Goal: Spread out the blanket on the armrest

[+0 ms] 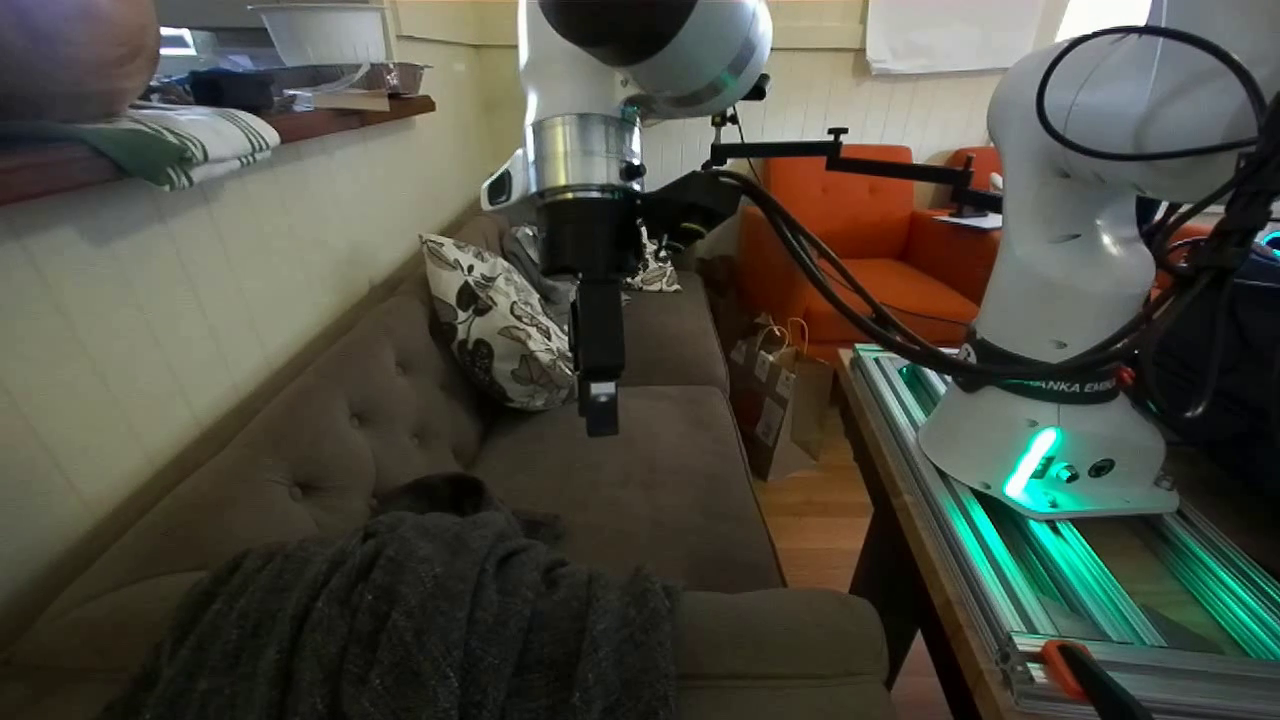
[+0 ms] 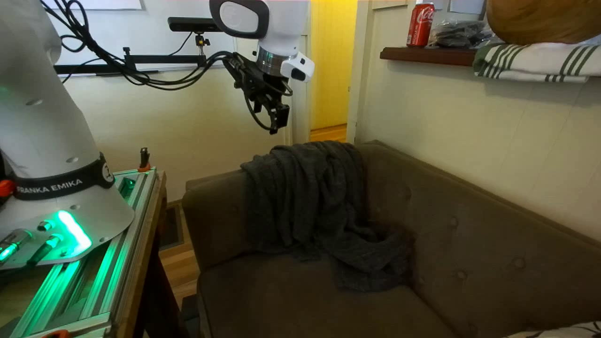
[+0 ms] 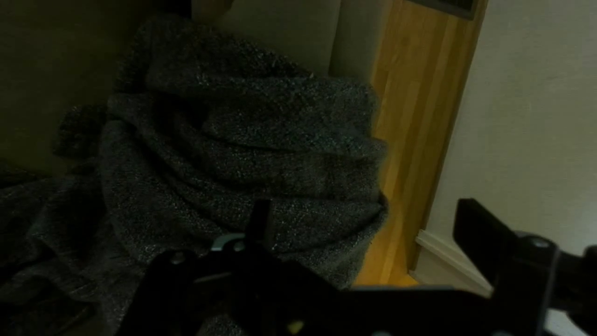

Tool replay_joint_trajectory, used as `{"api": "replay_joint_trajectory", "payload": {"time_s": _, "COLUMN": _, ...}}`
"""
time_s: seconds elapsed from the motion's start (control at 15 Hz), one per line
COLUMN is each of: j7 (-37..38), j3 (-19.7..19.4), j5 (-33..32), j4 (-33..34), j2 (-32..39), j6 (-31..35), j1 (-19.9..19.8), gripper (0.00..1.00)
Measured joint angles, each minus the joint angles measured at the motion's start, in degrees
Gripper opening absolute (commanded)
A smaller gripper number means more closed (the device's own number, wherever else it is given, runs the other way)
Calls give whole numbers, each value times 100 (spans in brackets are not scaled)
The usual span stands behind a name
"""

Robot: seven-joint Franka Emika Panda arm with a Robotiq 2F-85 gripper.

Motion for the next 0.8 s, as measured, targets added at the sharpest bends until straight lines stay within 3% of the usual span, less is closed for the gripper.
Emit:
{"api": "replay_joint_trajectory", "payload": {"time_s": 0.13, "j7": 5, "j3": 2, "j5": 0, "j4": 10, "j2": -4, "j6": 0, "j1": 0, "gripper": 100}}
{"api": "replay_joint_trajectory", "payload": {"time_s": 0.33, "j7": 617, "j3": 90, "j5": -551, "j4": 7, "j2": 135, "j6": 342, "j1": -29, "gripper": 100}}
{"api": "replay_joint_trajectory", "payload": {"time_s": 0.8, "j7": 1527, "j3": 773, "j5": -1101, "j4": 18, "j2": 1086, "j6": 1170, "j1": 76, "gripper": 100}}
